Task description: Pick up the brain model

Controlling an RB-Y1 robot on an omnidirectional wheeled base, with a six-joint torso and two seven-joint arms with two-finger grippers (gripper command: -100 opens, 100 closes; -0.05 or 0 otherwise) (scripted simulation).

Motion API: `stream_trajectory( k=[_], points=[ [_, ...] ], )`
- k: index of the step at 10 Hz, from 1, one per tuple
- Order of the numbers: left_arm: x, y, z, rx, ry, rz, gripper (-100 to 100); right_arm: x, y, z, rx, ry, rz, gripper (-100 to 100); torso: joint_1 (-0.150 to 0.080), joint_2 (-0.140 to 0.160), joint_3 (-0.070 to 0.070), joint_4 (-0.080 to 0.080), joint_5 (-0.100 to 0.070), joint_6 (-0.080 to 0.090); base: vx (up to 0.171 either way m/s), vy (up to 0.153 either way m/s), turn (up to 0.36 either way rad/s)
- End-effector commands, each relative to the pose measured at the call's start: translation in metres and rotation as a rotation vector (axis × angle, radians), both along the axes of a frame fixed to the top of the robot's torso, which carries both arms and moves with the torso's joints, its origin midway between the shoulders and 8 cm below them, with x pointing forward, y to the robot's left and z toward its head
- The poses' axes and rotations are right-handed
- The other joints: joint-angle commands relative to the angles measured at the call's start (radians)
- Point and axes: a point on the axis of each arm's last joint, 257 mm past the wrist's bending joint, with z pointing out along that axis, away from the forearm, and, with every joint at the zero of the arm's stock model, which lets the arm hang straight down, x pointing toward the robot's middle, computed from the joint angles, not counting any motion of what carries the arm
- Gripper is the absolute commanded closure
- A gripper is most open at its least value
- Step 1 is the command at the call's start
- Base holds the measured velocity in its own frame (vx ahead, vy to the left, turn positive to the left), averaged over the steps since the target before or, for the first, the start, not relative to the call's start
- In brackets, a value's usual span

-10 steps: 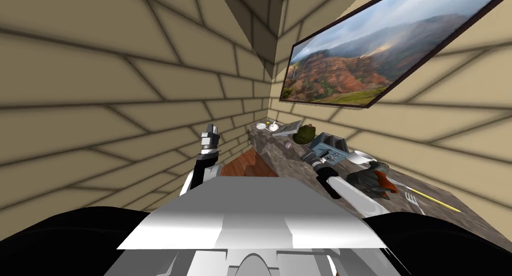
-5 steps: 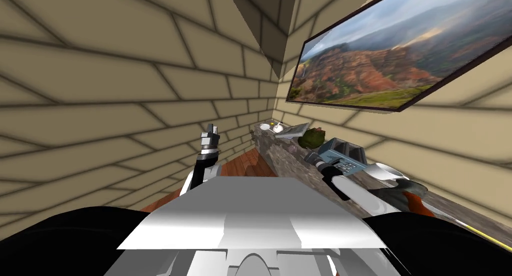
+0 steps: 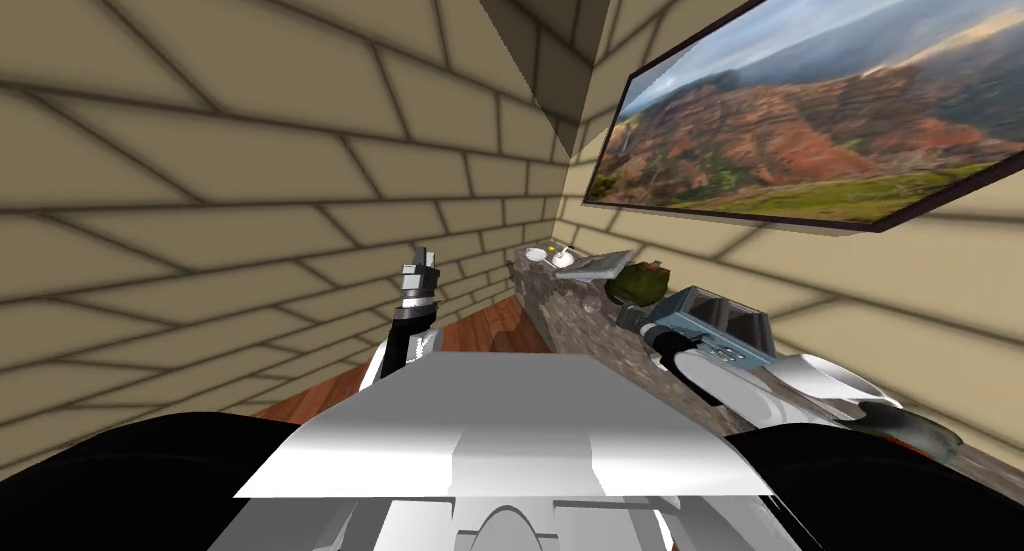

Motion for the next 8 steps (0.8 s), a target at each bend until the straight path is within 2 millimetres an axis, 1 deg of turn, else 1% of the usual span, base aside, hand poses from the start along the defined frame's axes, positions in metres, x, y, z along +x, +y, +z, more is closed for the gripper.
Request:
stream_trajectory(
  k=[1,3,4,5,6,7,8],
  points=[
    [0.0,0.0,0.0,0.0,0.0,0.0,0,-0.006,-0.011,-0.007,-0.059,0.051,0.022,-100,0.0,0.0,0.0,0.0,0.0,0.0,0.02,-0.058,0.227],
    [0.0,0.0,0.0,0.0,0.0,0.0,0,-0.017,-0.023,-0.018,-0.114,0.114,0.043,-100,-0.001,-0.001,-0.001,0.0,0.0,0.0,0.033,-0.058,0.207],
    [0.0,0.0,0.0,0.0,0.0,0.0,0,-0.03,-0.031,-0.032,-0.142,0.171,0.053,-100,0.0,-0.001,-0.001,0.0,0.0,0.0,0.059,-0.036,0.274],
    [0.0,0.0,0.0,0.0,0.0,0.0,0,-0.03,-0.031,-0.032,-0.142,0.171,0.053,-100,0.0,-0.003,-0.002,-0.001,0.0,0.0,0.051,-0.034,0.063],
    [0.0,0.0,0.0,0.0,0.0,0.0,0,-0.043,-0.032,-0.045,-0.143,0.214,0.055,-100,0.001,-0.003,-0.002,-0.001,0.0,0.001,0.046,-0.013,0.06],
    [0.0,0.0,0.0,0.0,0.0,0.0,0,-0.037,-0.031,-0.039,-0.141,0.19,0.053,-100,0.002,-0.002,-0.001,-0.001,0.0,0.001,0.022,-0.004,0.019],
    [0.0,0.0,0.0,0.0,0.0,0.0,0,-0.038,-0.031,-0.04,-0.142,0.195,0.054,0,0.003,-0.001,-0.001,0.0,0.001,0.001,0.0,0.0,0.0]
  ],
)
